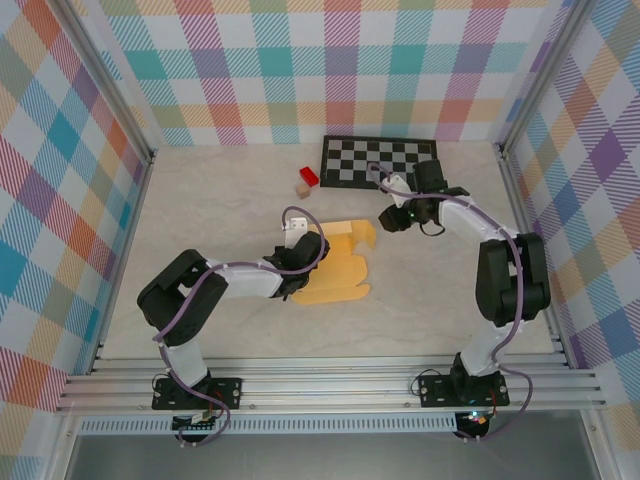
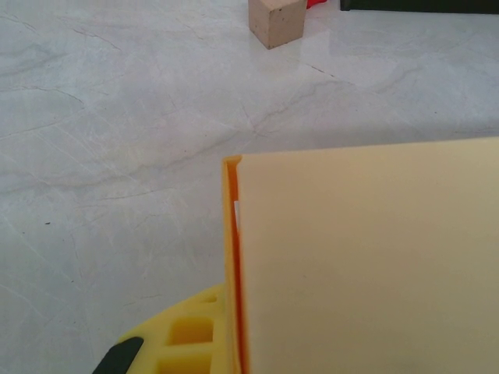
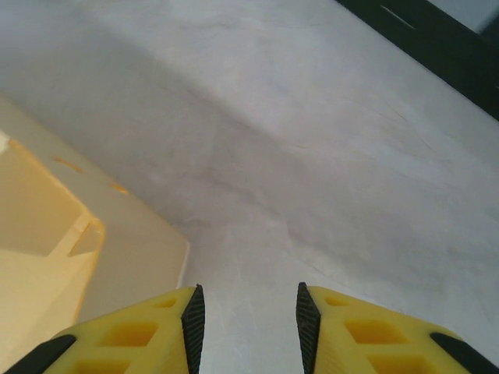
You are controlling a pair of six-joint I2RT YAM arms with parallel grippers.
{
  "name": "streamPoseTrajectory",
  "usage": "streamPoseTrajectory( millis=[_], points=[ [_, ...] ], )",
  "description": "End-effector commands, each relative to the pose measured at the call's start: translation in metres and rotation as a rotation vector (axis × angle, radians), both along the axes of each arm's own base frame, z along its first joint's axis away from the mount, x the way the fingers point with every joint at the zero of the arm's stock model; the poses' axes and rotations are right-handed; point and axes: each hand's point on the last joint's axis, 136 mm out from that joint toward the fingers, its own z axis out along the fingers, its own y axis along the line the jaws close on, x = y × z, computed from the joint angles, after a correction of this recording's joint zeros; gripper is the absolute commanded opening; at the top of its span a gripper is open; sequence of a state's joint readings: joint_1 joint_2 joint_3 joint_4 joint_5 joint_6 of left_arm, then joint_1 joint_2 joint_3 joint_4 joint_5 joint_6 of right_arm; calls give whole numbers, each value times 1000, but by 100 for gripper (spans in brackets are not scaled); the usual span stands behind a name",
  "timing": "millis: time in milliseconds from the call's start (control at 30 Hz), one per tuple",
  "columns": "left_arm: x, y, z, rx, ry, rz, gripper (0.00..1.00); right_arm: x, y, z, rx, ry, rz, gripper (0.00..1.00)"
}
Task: Fold the paper box
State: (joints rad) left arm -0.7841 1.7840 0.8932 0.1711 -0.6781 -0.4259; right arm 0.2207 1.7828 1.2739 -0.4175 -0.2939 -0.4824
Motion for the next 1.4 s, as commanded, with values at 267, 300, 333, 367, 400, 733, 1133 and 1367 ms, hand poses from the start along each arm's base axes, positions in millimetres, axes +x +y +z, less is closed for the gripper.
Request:
streamPoseTrajectory(
  millis=[267,300,333,367,400,733,1133,1367],
  points=[
    [-8,-9,-4,-3,22,-63,0,-31,52,-22,62,-34,414,39],
    [-8,-8,-4,-4,20,-60,0,-35,55,-24,62,-29,430,39],
    [-8,-8,-4,-3,20,-61,0,-38,58,-24,62,-26,442,38],
    [-8,-8,-3,-4,18,-59,0,-40,60,-24,71,-21,451,38],
    [-8,-8,-5,-4,20,-60,0,-43,64,-23,87,-16,461,38],
    [-7,-12,-6,-5,27,-73,0,-53,85,-6,174,13,478,36],
    [-6,-18,-3,-14,31,-101,0,-46,84,1,172,-18,371,39],
    [-6,-27,-3,-46,41,-125,0,-44,103,3,188,-40,331,40]
  ],
)
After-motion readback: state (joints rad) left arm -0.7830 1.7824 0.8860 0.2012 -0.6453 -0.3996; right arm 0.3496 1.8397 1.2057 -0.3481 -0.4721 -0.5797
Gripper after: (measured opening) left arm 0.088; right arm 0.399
